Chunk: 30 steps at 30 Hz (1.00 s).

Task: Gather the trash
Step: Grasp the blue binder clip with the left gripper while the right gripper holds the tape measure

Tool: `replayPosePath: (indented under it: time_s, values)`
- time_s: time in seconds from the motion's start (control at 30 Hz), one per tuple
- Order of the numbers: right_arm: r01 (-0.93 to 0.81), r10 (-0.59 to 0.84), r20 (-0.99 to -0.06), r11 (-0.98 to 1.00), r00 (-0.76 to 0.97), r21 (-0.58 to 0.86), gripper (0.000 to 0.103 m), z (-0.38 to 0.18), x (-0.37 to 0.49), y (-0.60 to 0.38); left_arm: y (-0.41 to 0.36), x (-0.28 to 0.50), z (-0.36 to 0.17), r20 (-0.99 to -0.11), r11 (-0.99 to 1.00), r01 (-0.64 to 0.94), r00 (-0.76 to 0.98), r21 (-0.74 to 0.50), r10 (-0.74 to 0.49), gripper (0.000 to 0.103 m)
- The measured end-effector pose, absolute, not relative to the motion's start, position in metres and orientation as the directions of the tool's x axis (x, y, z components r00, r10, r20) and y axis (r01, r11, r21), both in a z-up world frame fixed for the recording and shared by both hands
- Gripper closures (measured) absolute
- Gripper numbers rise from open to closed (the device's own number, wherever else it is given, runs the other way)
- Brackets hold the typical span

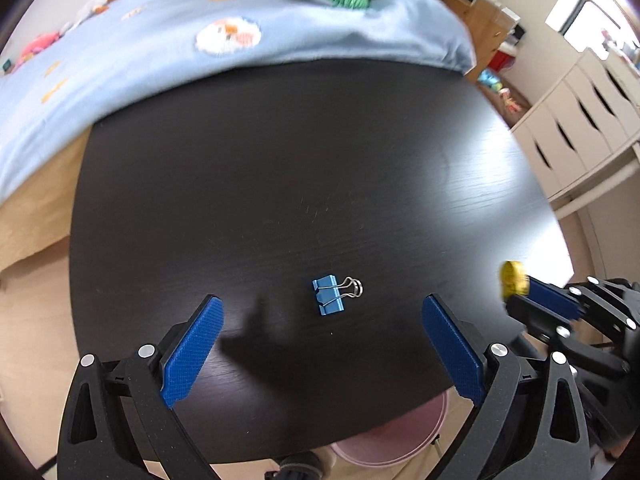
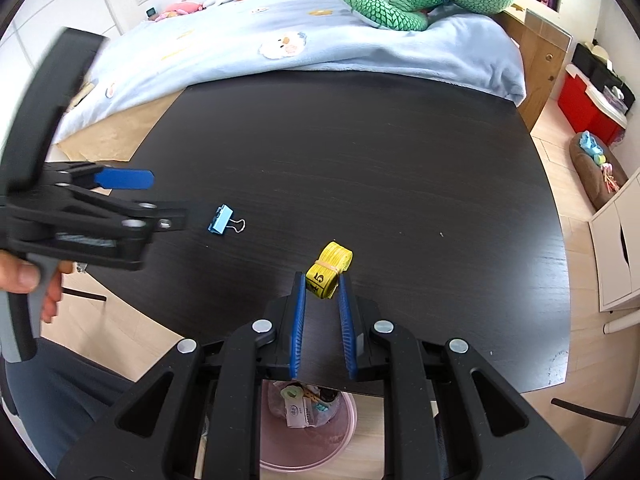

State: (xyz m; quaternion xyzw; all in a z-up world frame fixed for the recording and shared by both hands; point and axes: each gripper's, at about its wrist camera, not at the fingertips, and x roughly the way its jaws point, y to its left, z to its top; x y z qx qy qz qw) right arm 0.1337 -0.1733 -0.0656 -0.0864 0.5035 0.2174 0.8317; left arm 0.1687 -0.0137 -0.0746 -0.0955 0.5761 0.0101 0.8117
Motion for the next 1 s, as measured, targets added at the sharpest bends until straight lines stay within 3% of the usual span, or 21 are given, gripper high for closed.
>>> replayPosePath:
  time_s: [0.03, 0.1, 0.5, 0.63, 0.7, 1.0]
  values:
    - [-0.448, 0.275, -0.875, 0.891, 0.398, 0.076, 0.087, -0.066, 0.134, -0.174, -0.014, 0.171, -0.079, -0.941, 0.981, -0.135, 0.325, -0.14, -0.09, 0.009]
    - [-0.448, 0.275, -0.875, 0.891, 0.398, 0.077, 0.087, -0.066, 0.135, -0.175, -0.015, 0.174, -0.085, -0.948, 0.98, -0.146, 0.307, -0.139, -0.089, 0.023]
    - [-0.447, 0.277, -0.877, 0.891, 0.393, 0.081, 0.087, -0.071, 0.136, -0.176, -0.018, 0.179, -0.094, -0.955, 0.979, -0.154, 0.285, -0.132, -0.084, 0.073]
    - [-0.449, 0.277, -0.877, 0.89, 0.392, 0.08, 0.087, -0.072, 0.136, -0.175, -0.02, 0.179, -0.092, -0.954, 0.984, -0.134, 0.29, -0.119, -0.076, 0.08]
    - [-0.451, 0.277, -0.878, 0.889, 0.391, 0.079, 0.087, -0.072, 0.136, -0.174, -0.019, 0.179, -0.091, -0.953, 0.985, -0.132, 0.293, -0.114, -0.071, 0.09]
    - [-0.458, 0.273, -0.877, 0.886, 0.395, 0.07, 0.087, -0.07, 0.135, -0.17, -0.017, 0.175, -0.084, -0.948, 0.991, -0.1, 0.314, -0.092, -0.056, 0.102]
